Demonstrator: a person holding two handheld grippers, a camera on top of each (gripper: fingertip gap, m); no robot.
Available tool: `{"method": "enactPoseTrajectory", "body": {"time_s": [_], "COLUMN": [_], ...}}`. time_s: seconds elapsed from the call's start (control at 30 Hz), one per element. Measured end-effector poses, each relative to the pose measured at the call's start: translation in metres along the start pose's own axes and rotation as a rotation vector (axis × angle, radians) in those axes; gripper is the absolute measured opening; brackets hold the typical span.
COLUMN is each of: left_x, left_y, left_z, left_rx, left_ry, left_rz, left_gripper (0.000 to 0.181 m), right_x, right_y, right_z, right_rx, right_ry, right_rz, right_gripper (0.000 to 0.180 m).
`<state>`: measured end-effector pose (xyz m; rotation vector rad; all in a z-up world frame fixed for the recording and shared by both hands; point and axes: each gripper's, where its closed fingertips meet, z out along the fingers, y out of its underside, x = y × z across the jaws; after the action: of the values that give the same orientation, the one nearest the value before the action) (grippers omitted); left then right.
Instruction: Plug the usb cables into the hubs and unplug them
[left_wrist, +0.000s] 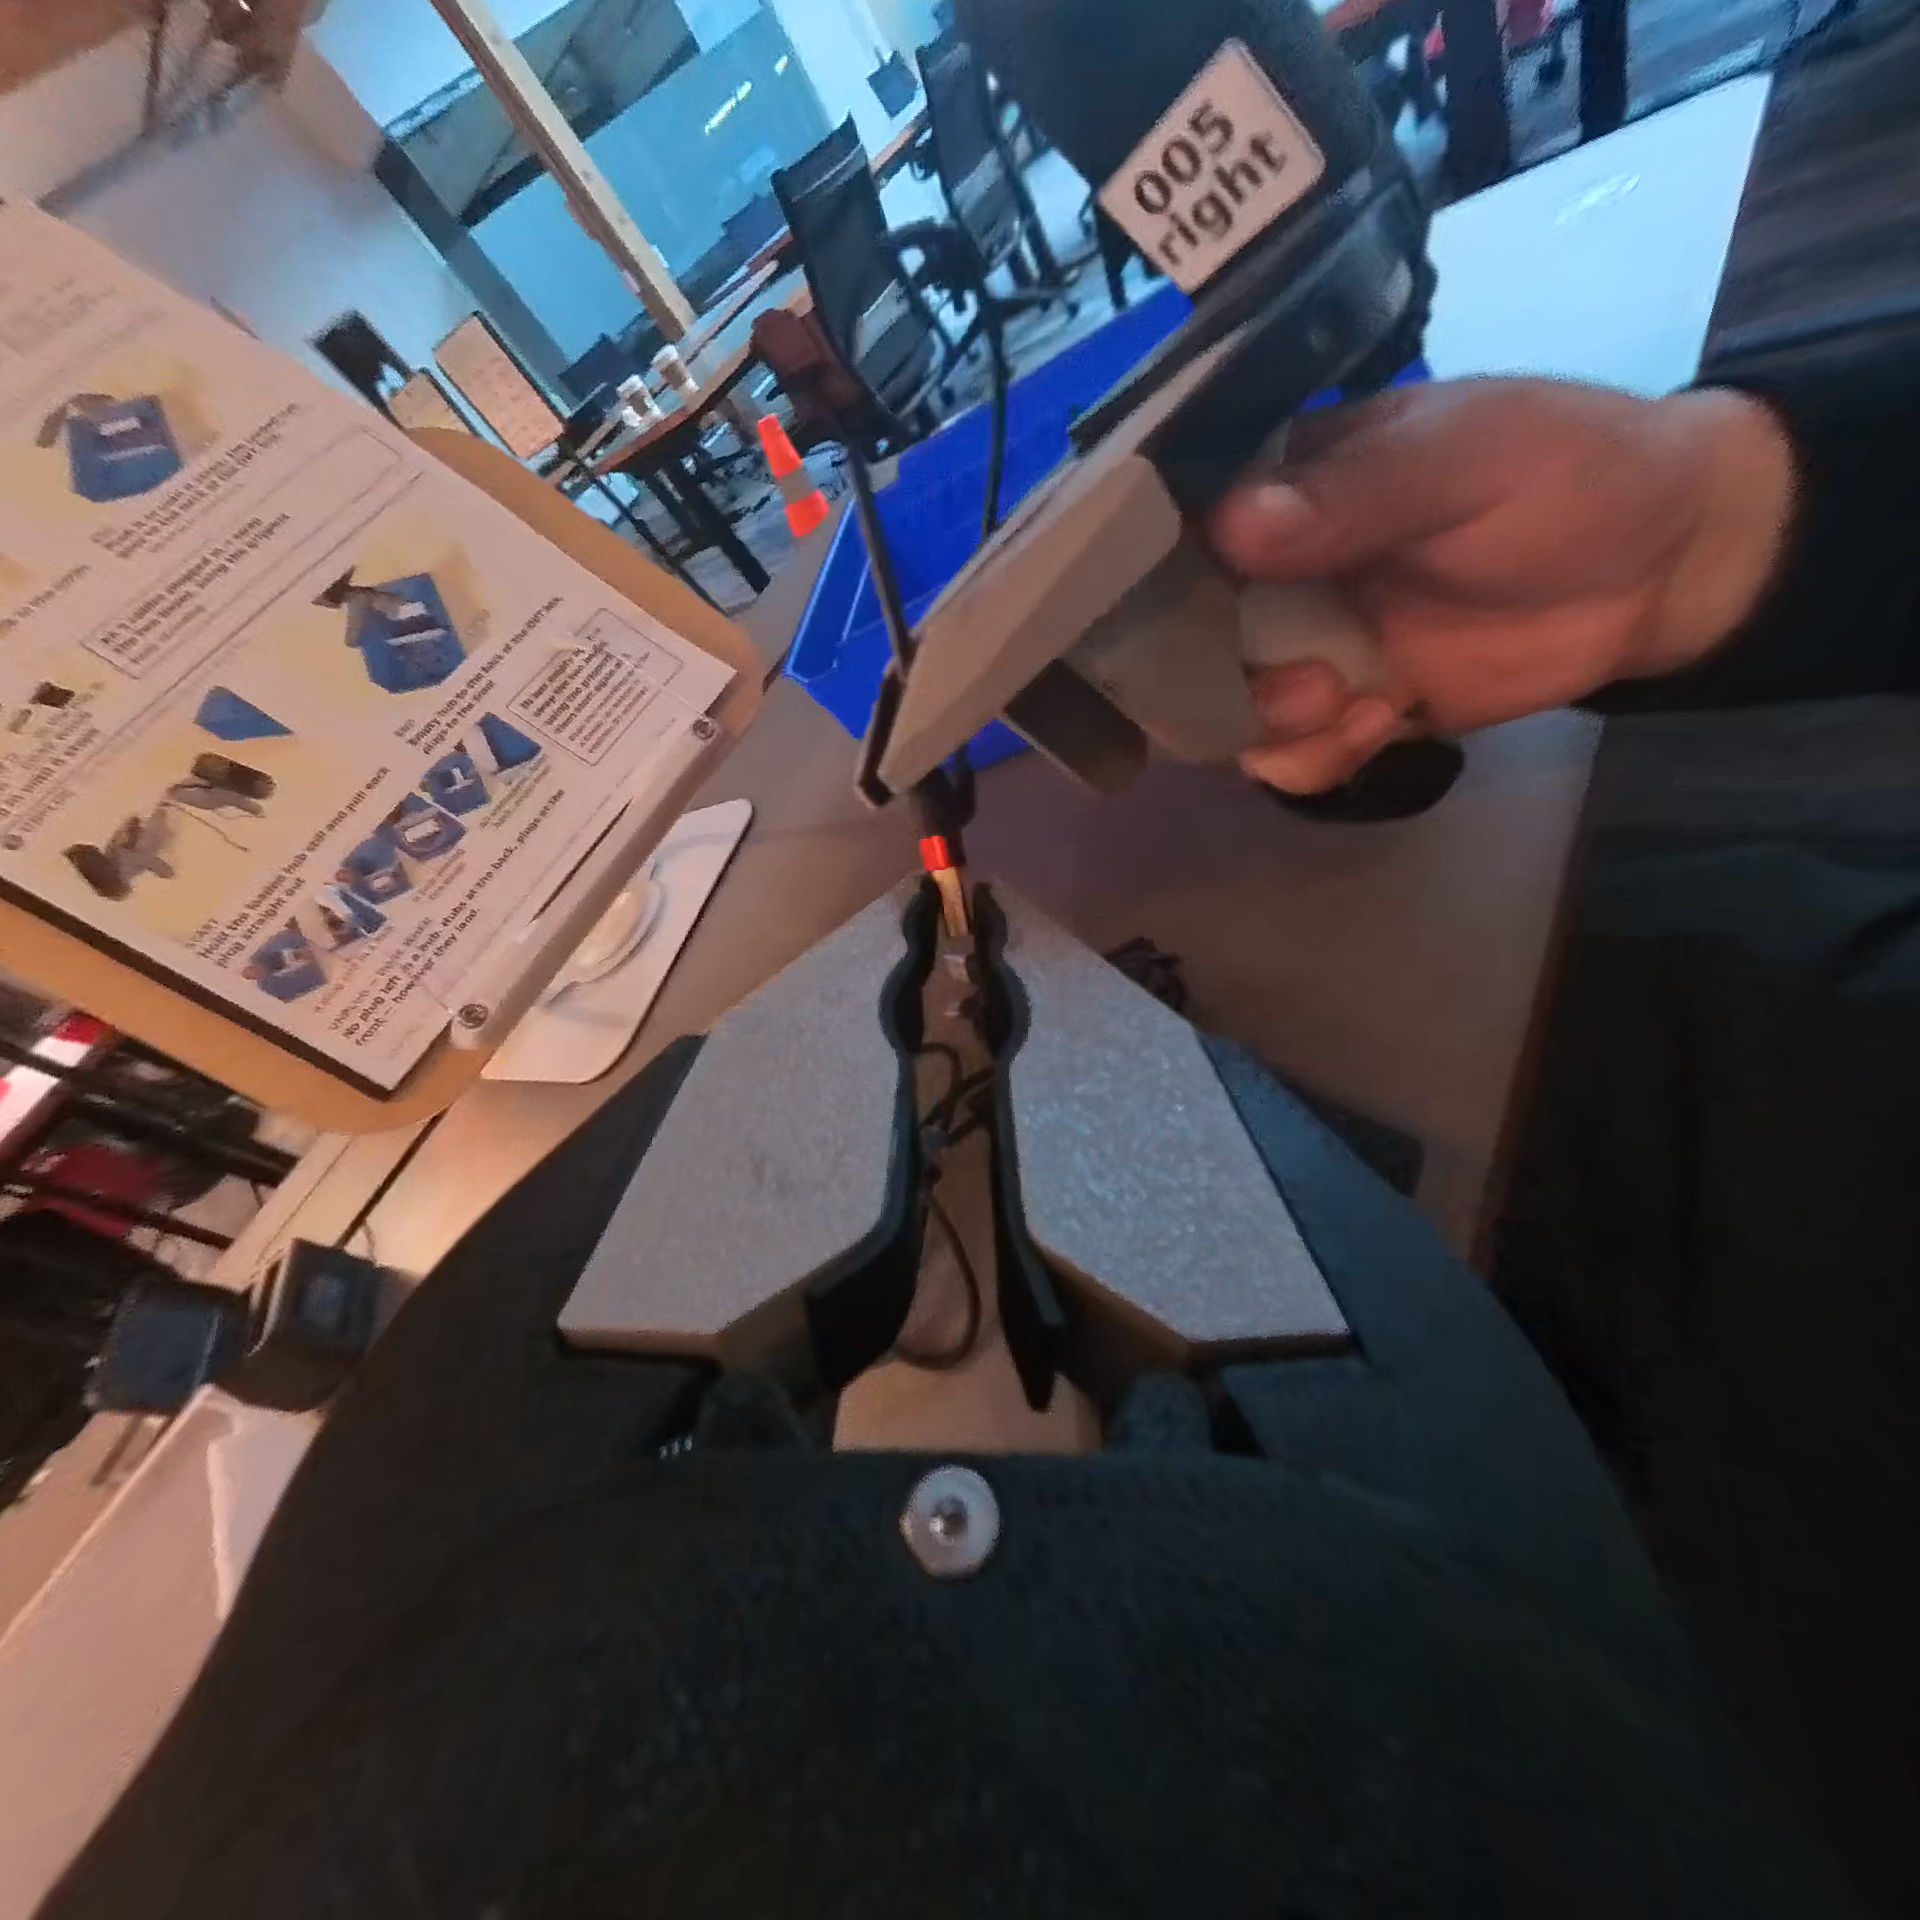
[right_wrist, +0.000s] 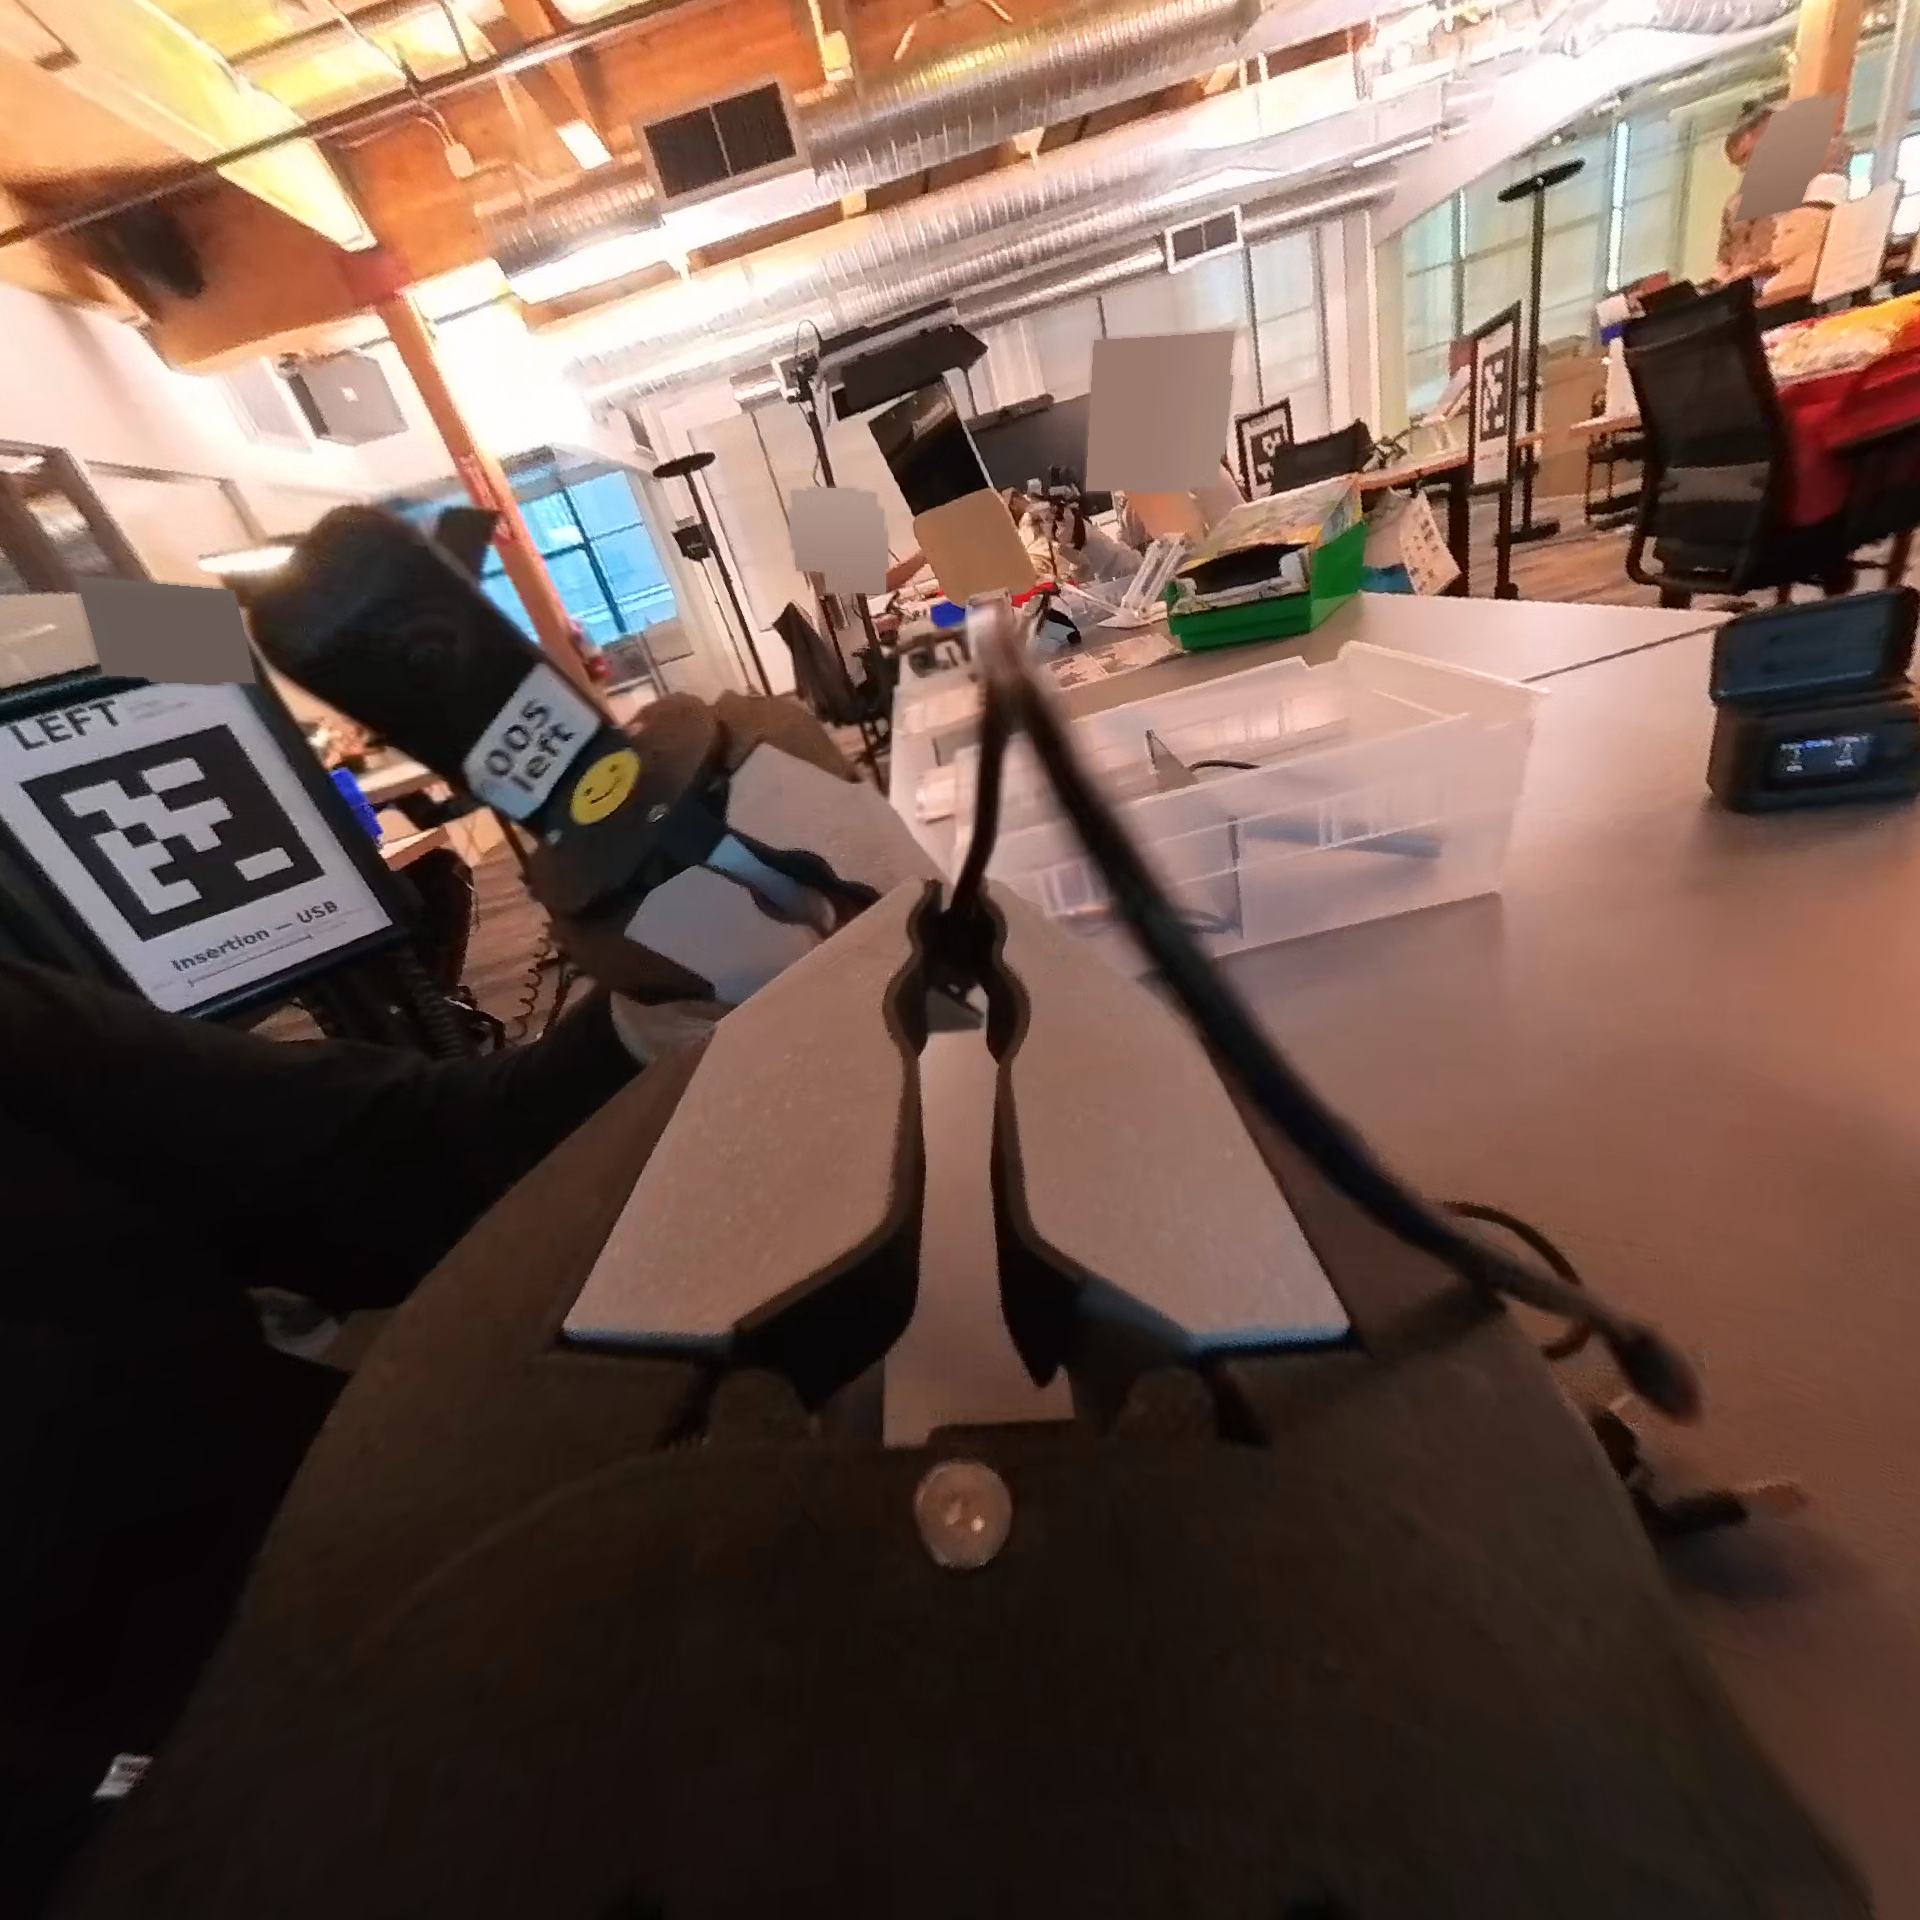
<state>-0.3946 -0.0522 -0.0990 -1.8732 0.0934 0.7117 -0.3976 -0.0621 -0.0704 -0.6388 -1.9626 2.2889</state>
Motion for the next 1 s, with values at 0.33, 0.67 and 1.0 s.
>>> {"method": "enactPoseTrajectory", "body": {"time_s": [0.33,0.67,1.0], "left_x": [0.075,0.121,0.076], "left_y": [0.07,0.08,0.111], "left_z": [0.014,0.025,0.032], "left_rx": [-0.367,-0.499,-0.587], "left_ry": [0.484,0.569,0.3], "left_rz": [-0.269,-0.415,-0.393], "left_gripper": [0.077,0.078,0.088], "right_x": [0.027,0.034,0.03], "right_y": [-0.026,-0.009,-0.012], "right_z": [-0.043,-0.039,-0.043], "right_rx": [0.056,-0.068,-0.094], "right_ry": [0.052,0.122,0.143], "right_rz": [0.002,-0.073,-0.116], "right_gripper": [0.002,0.002,0.002]}}
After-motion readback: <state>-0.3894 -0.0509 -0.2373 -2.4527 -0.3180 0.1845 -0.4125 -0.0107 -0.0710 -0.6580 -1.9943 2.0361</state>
